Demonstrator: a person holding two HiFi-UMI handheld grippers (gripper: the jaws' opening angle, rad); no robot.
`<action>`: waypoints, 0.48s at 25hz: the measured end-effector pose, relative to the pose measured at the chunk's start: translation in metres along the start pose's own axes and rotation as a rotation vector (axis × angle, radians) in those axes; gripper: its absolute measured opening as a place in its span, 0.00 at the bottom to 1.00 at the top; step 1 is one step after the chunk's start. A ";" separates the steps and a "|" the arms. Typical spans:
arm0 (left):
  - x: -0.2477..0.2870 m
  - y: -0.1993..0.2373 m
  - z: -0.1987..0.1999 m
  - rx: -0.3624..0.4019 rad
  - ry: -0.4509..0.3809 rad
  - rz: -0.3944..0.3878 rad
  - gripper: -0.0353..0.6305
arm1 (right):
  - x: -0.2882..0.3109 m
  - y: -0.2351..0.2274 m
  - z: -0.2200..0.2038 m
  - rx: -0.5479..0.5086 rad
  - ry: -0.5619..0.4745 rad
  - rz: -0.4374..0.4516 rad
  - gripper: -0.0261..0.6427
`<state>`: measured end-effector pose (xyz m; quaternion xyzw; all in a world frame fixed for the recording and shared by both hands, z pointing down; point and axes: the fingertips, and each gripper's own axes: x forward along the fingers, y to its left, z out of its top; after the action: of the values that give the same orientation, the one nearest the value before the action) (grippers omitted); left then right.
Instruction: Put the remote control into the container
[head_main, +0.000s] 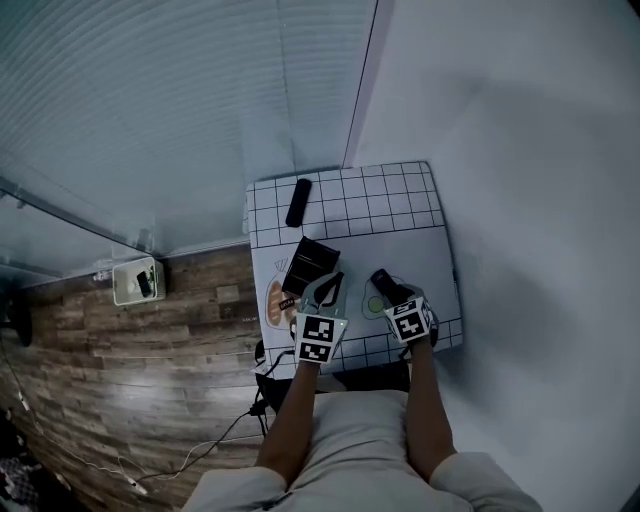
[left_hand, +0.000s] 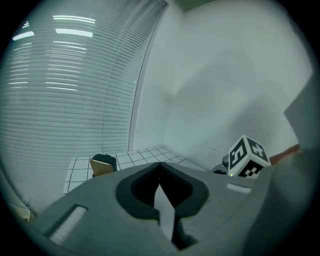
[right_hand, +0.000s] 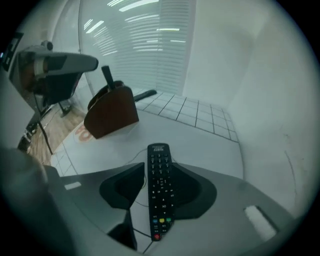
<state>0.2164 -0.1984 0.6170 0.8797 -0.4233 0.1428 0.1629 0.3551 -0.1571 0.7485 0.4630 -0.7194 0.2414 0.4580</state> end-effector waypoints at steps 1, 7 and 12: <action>0.001 -0.003 -0.001 -0.006 -0.003 0.016 0.06 | 0.006 0.001 -0.008 -0.027 0.039 0.025 0.33; -0.001 -0.008 -0.014 -0.048 0.005 0.071 0.06 | 0.024 -0.001 -0.034 -0.103 0.115 0.049 0.41; -0.004 -0.001 -0.026 -0.079 0.017 0.108 0.06 | 0.038 0.000 -0.034 -0.154 0.137 0.063 0.44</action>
<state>0.2114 -0.1842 0.6386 0.8471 -0.4741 0.1423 0.1931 0.3638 -0.1479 0.7972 0.3858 -0.7171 0.2309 0.5325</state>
